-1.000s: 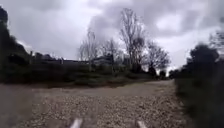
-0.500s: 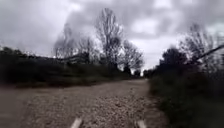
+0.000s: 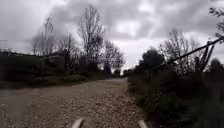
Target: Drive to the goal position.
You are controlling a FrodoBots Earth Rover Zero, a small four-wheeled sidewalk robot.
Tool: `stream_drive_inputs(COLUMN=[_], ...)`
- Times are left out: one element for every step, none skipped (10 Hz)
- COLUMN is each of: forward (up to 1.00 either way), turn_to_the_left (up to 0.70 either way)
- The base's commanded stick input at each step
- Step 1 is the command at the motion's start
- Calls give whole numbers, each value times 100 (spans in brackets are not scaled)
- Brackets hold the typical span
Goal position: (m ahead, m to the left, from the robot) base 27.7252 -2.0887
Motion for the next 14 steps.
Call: stream_drive_inputs(forward=[0,0,5,35,63,70,70,70,70,70,70,70,70,70], turn_to_the_left=[0,0,0,0,0,0,0,0,0,0,0,0,0,0])
